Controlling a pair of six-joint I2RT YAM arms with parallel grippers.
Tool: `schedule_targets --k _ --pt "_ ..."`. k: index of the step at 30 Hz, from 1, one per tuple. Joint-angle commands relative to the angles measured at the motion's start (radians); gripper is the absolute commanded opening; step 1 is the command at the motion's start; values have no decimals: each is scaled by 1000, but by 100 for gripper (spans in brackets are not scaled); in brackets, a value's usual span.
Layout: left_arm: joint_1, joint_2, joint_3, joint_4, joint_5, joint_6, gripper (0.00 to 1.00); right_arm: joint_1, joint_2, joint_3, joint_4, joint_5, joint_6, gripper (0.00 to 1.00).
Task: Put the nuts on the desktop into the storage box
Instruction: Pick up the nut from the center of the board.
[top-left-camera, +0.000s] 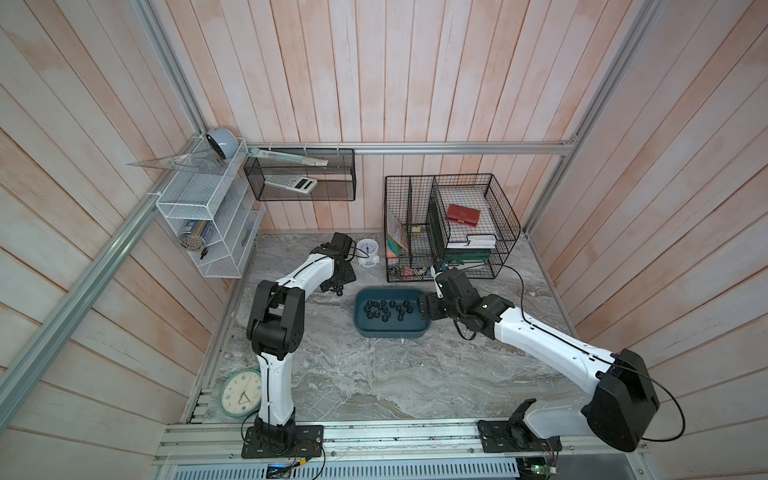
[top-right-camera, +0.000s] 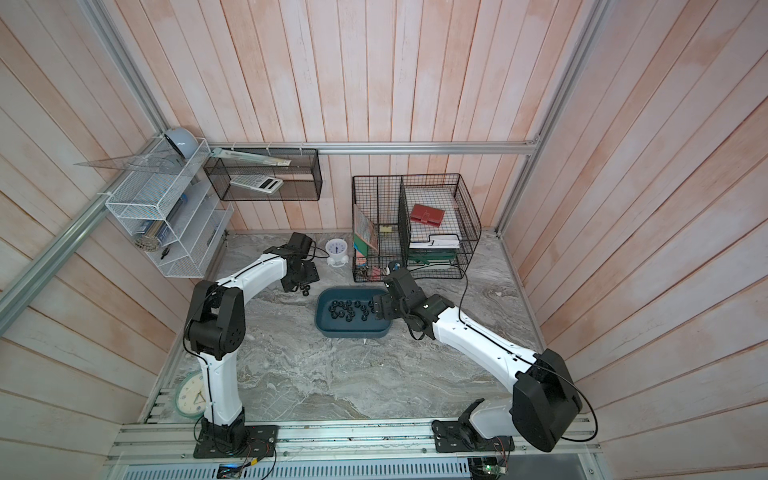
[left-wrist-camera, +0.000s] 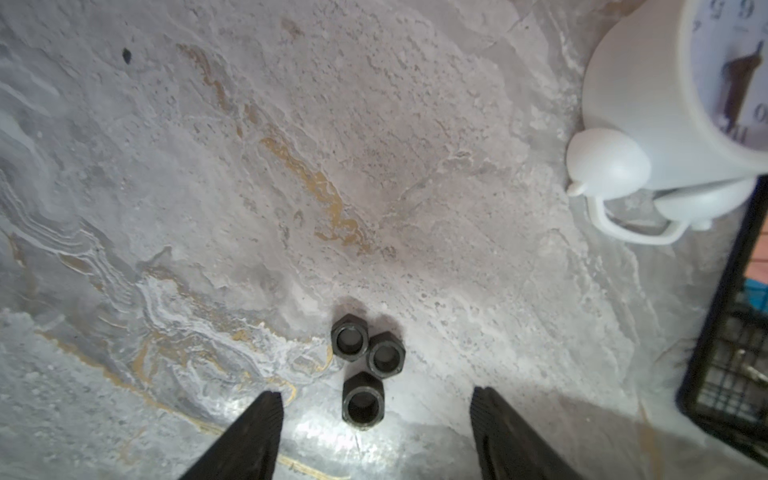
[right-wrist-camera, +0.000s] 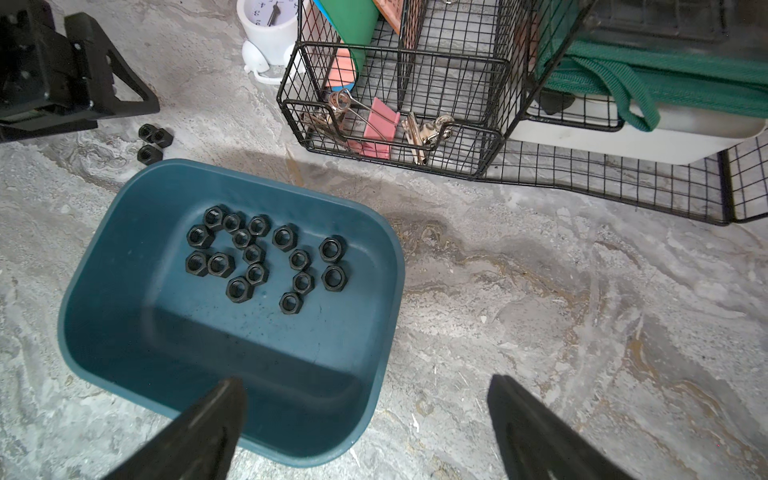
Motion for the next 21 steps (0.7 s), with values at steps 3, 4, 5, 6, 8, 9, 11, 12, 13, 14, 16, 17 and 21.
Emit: schedule_targets --k 3,4,5,6,8,9,11,12,13,14,16,17,21 --pt "29 52 29 13 28 8 64 -4 6 29 -21 29 -7 98" --pt "32 58 33 15 28 10 63 -5 5 30 -23 31 -7 98" --pt "36 64 35 17 27 10 61 -4 6 30 -25 32 -7 98" --pt "39 67 38 18 24 10 61 -5 7 31 -26 32 -6 98" --pt "49 73 38 22 21 5 60 -5 8 34 -28 33 -6 98" --pt "55 73 36 26 23 4 60 -5 8 34 -28 33 -7 98" --pt "60 75 34 29 24 3 60 -6 10 35 -29 33 -6 98" --pt "64 78 32 29 23 3 60 -5 10 34 -29 34 -5 98" --pt "64 80 32 29 26 4 60 -6 11 35 -29 35 -6 98" --pt "66 82 32 30 28 5 60 -6 12 37 -30 33 -5 98" --pt "70 86 33 34 29 2 60 -5 14 38 -30 33 -5 98" --pt "70 88 31 36 30 0 60 -7 16 39 -29 31 -5 98" --pt "75 103 35 37 31 -4 59 -5 17 41 -28 30 -4 98"
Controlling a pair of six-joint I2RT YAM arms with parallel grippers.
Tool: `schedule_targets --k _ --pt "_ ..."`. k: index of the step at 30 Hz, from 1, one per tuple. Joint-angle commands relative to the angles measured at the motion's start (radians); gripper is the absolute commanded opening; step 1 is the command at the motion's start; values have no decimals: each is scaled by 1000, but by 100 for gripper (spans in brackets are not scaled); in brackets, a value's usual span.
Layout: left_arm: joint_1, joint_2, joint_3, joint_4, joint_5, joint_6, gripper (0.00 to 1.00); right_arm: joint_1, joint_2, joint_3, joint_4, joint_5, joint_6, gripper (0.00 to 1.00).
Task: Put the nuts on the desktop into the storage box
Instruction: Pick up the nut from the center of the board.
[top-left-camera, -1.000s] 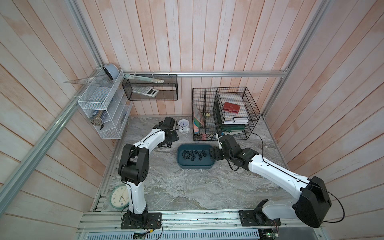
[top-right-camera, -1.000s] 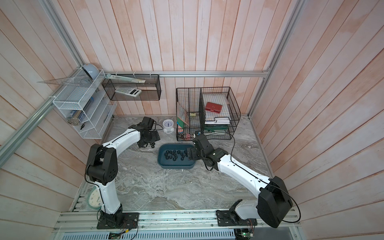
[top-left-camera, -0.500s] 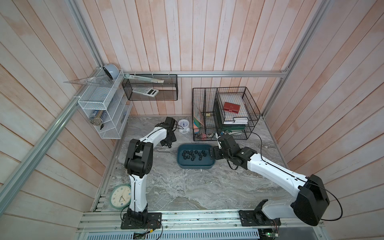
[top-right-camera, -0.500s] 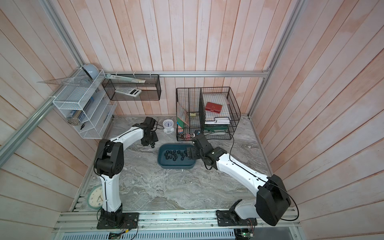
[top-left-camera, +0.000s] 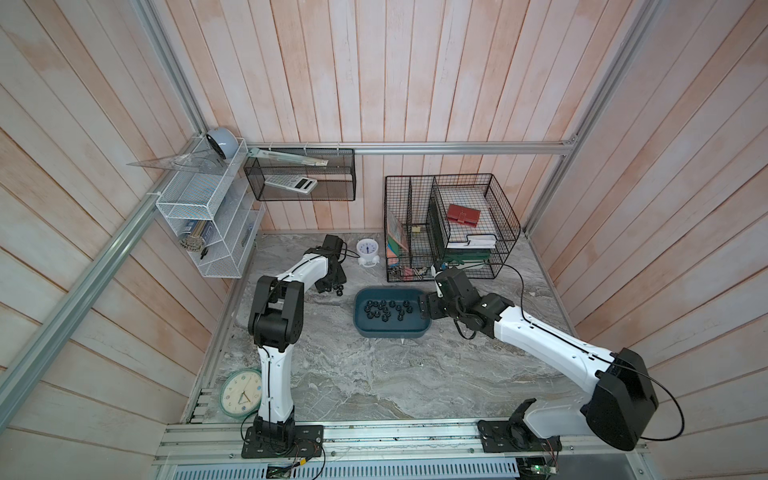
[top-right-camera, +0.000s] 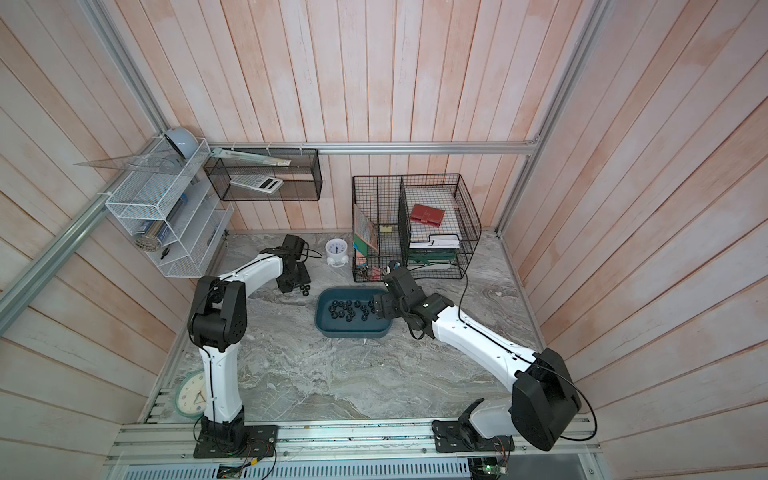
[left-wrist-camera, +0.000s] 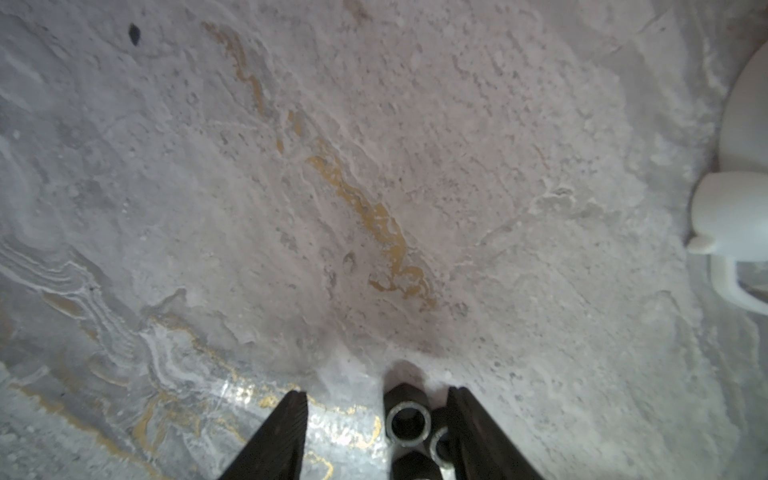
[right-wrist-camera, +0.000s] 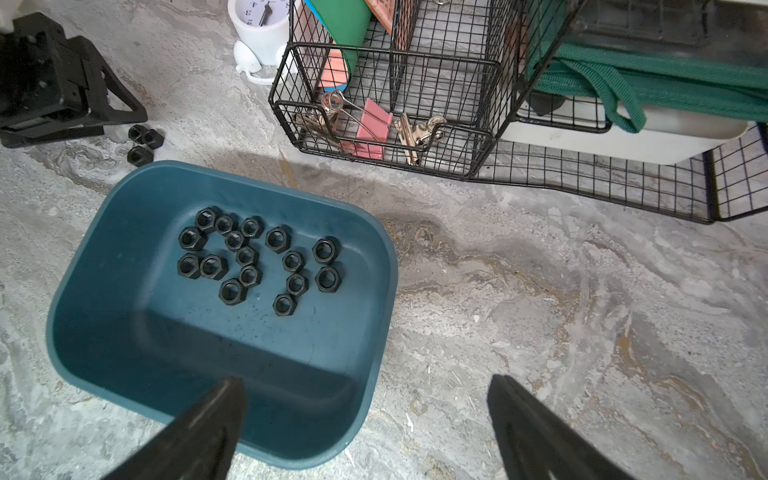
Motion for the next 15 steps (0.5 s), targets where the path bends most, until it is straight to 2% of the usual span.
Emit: schedule_targets --k 1,10,15 --pt "8 36 27 11 10 -5 59 -5 10 27 -18 15 -3 98" --pt "7 37 8 -8 46 -25 55 -5 4 21 -17 18 0 98" --pt "3 13 -19 -5 55 -35 47 -5 1 18 -16 15 3 98"
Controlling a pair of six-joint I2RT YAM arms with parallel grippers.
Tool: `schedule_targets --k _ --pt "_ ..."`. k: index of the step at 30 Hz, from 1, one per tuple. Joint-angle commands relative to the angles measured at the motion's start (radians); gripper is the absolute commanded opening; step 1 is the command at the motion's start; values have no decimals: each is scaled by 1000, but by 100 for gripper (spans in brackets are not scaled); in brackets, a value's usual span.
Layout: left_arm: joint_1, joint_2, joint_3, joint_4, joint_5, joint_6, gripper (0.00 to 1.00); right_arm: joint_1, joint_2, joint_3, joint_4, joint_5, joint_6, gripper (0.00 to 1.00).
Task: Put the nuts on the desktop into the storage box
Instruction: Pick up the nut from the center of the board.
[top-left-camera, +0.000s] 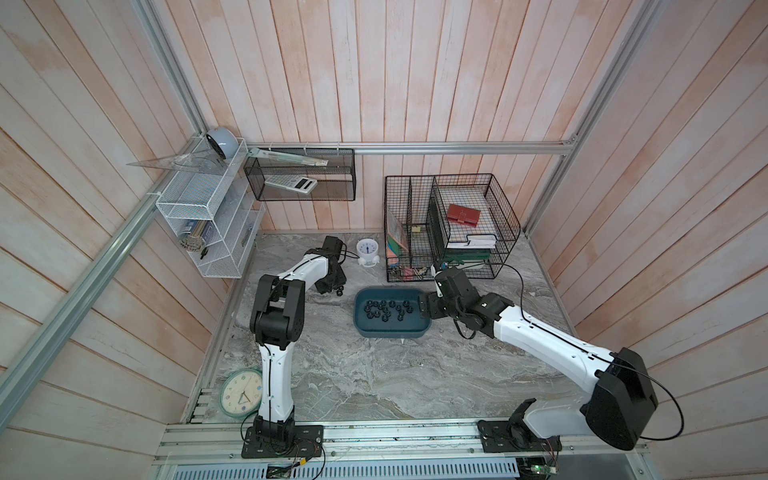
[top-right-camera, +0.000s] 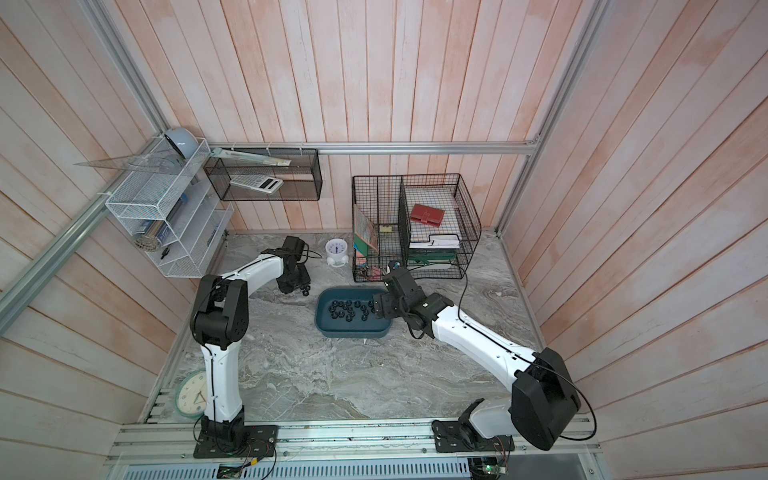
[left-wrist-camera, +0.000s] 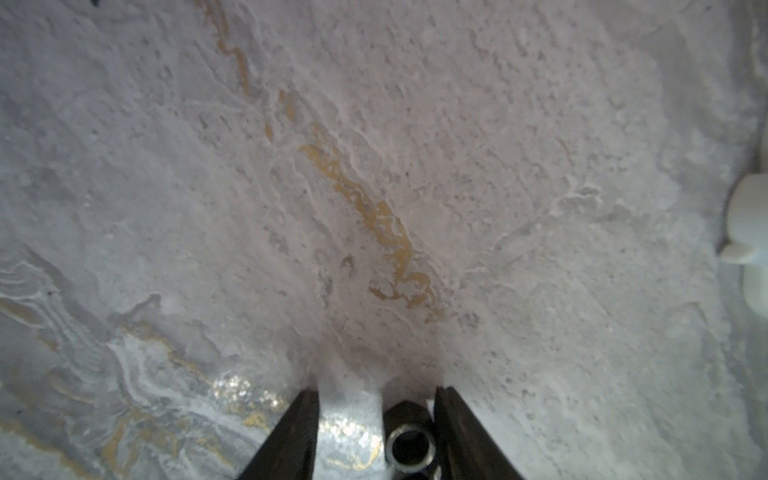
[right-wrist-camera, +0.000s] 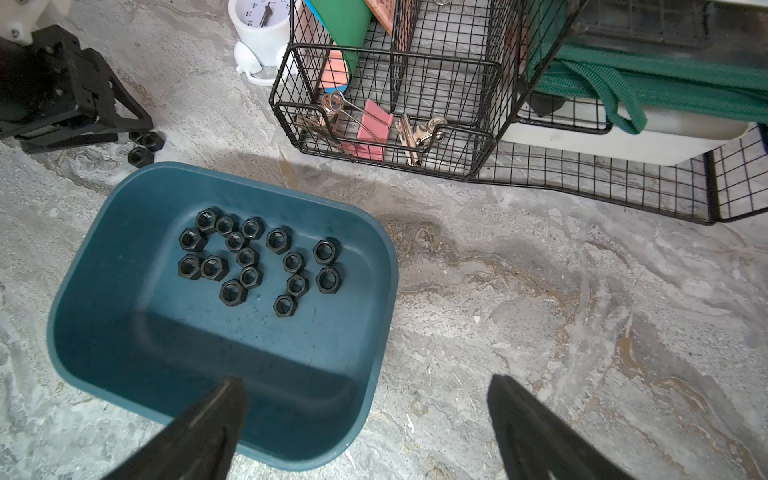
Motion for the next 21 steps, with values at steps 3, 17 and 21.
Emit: schedule_targets --k 3,17,21 --pt "-4 -16 -32 -4 34 -17 44 -5 -2 16 -15 14 3 98" --pt "-17 -12 -40 3 80 -21 34 -5 -25 2 -18 12 16 98" --pt "-20 -19 -46 -2 81 -20 34 -5 -32 -4 -20 8 21 98"
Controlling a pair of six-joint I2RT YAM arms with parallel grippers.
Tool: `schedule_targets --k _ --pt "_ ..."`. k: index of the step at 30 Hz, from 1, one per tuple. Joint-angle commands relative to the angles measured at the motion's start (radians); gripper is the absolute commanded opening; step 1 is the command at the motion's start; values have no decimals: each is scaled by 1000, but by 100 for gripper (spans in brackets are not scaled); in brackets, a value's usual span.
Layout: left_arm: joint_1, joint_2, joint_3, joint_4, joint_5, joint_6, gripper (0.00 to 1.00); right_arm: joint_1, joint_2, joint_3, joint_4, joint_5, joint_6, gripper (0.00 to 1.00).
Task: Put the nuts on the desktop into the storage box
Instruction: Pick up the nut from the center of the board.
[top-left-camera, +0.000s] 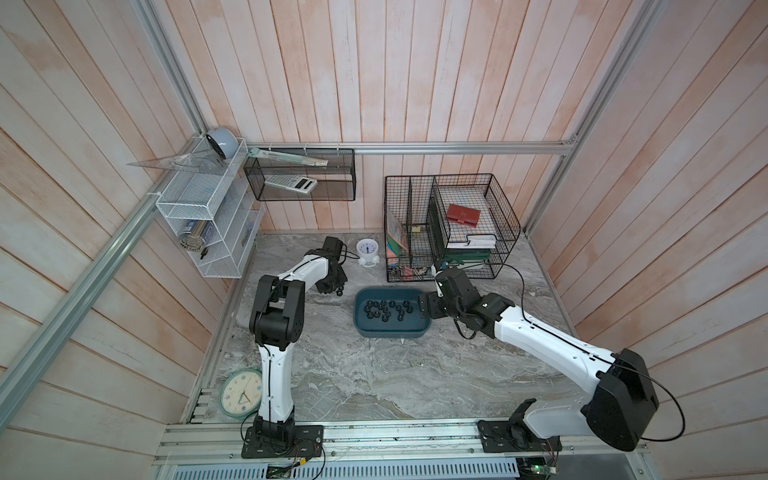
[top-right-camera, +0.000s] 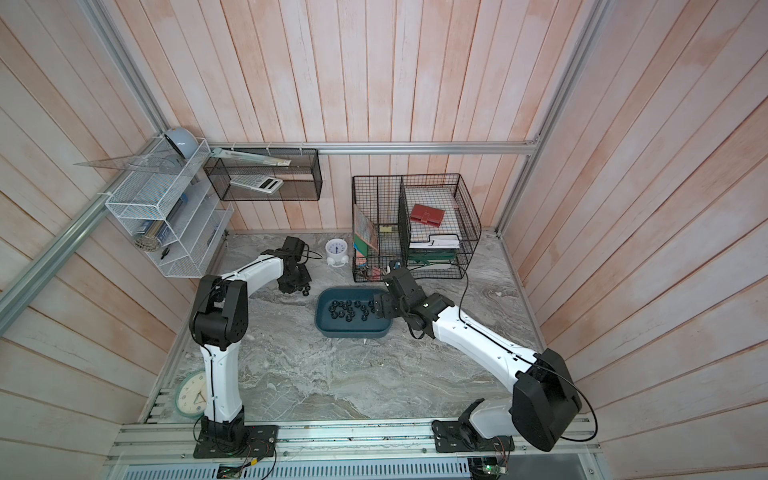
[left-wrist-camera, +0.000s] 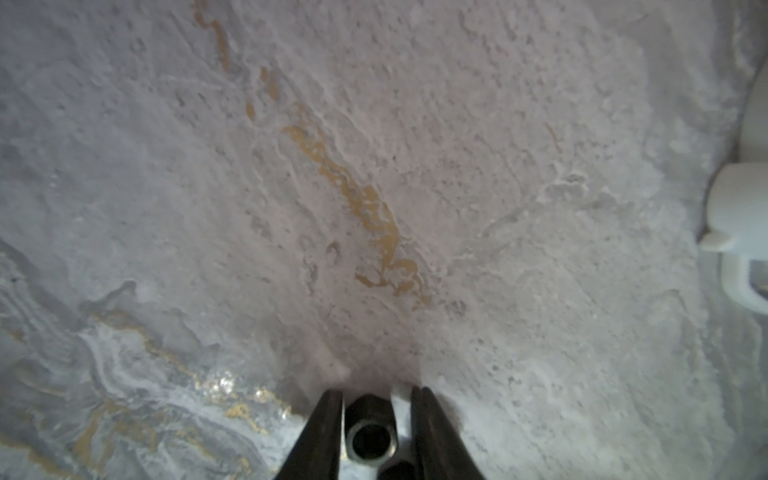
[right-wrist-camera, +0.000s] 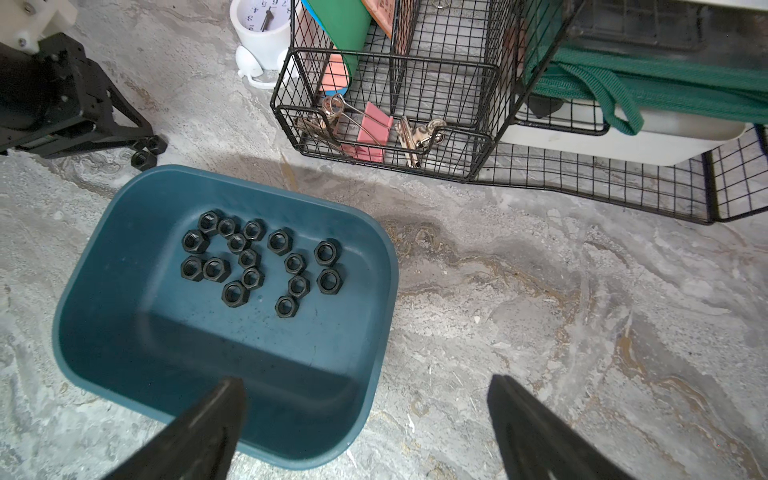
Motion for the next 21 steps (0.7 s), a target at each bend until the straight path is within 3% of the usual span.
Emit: schedule_targets --k 1,4,7,10,21 --pt "-15 -8 -32 -15 49 -4 34 -5 -24 -4 -20 9 15 98" --pt "-15 -12 -38 -16 52 -3 24 -4 -30 -9 -20 5 17 98" --pt "-15 -27 -50 -15 40 -4 23 -3 -40 -16 -21 2 22 98" --pt "-15 -53 -60 -16 33 -4 16 -4 -51 -25 -20 3 28 98" --pt "-49 -215 -98 -41 -11 2 16 -4 -96 -72 -16 -17 54 98"
